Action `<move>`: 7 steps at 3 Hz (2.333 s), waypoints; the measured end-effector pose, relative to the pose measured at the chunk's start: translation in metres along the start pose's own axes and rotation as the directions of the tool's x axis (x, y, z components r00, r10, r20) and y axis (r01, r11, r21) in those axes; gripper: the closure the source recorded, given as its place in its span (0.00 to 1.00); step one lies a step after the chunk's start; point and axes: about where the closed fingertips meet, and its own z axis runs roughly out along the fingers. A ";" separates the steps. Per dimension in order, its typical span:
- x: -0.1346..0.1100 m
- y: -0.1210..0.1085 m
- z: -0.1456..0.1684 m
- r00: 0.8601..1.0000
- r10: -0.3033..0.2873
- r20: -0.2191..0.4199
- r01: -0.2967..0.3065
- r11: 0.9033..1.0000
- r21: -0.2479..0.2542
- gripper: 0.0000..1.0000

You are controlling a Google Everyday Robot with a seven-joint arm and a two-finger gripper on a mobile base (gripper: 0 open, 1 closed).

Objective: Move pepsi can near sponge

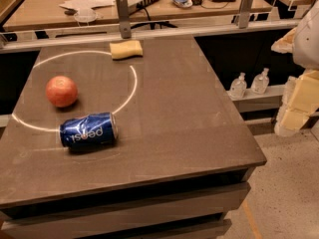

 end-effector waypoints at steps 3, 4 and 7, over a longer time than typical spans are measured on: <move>-0.022 0.012 0.025 0.975 -0.124 0.186 0.138 0.988 -0.065 0.00; -0.054 0.032 0.054 0.901 -0.183 0.393 0.241 0.965 -0.103 0.00; -0.087 0.047 0.054 0.851 -0.159 0.500 0.252 0.960 -0.123 0.00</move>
Offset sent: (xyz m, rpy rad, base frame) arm -0.0059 0.0173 -0.0029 0.0715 0.0312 0.1392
